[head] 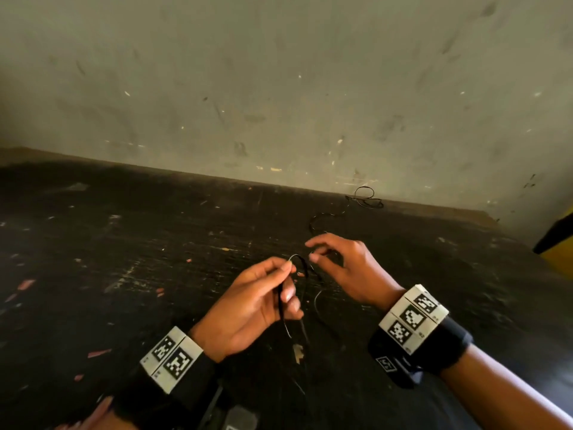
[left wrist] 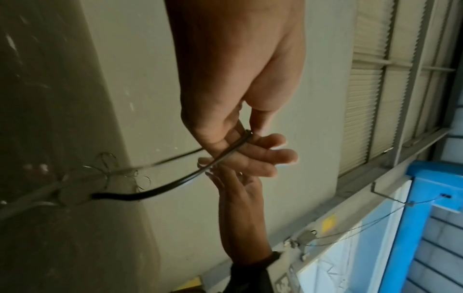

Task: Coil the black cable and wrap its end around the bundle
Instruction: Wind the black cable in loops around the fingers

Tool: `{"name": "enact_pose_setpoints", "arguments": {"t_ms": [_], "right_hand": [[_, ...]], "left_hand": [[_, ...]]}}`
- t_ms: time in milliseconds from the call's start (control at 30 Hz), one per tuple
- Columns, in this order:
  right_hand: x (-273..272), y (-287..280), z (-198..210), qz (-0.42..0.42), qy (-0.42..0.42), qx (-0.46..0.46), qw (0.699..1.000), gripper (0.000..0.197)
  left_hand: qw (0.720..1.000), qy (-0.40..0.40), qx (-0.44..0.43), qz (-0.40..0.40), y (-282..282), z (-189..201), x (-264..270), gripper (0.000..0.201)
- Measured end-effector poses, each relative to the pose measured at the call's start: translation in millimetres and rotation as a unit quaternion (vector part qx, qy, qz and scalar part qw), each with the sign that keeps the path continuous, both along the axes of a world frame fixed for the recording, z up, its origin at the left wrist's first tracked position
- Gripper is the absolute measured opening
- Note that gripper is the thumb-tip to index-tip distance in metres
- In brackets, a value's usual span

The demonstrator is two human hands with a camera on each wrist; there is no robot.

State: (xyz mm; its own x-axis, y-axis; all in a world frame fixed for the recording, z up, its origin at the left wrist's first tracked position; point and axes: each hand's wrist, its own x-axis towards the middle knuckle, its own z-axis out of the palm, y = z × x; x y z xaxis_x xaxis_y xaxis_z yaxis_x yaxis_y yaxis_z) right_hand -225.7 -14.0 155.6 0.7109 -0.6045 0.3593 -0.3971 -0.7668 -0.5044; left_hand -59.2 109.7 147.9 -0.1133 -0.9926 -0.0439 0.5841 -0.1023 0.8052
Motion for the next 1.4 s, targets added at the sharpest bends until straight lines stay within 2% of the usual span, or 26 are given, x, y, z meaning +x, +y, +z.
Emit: {"name": "enact_pose_setpoints", "arguments": {"t_ms": [167,267,333,467,700,1000,1300,1400], "right_hand": [[5.0,13.8,6.0,0.075,-0.004,-0.05,0.996,0.037],[6.2,16.9,6.6,0.104,-0.01,-0.07,0.992,0.023],[6.1,16.9,8.6,0.089,-0.016,-0.098,0.991,0.016],[1.0,10.3,15.6,0.04,-0.011,-0.127,0.991,0.02],[-3.4,3.8,20.3,0.024,0.012,-0.156,0.987,0.018],[-10.9,-13.4,25.9,0.003,0.081,-0.159,0.984,0.02],[-15.7,-16.5,21.4,0.001,0.088,-0.159,0.983,0.02],[-16.8,-18.0,17.1,-0.017,0.064,-0.118,0.991,0.018]], "left_hand": [[1.0,0.013,-0.015,-0.004,12.1,18.0,-9.0,0.012],[1.0,0.013,-0.017,-0.018,18.2,21.0,-13.0,0.013],[0.999,0.023,-0.019,-0.035,22.6,20.8,-15.2,0.015],[0.996,0.036,-0.024,-0.079,29.3,18.1,-19.4,0.017],[0.984,0.069,-0.009,-0.164,31.2,12.4,-24.1,0.021],[0.982,0.068,0.014,-0.176,32.4,6.1,-27.6,0.033],[0.98,0.056,0.012,-0.188,26.7,1.0,-28.9,0.035],[0.98,0.064,-0.017,-0.188,24.5,1.3,-28.5,0.035]]}}
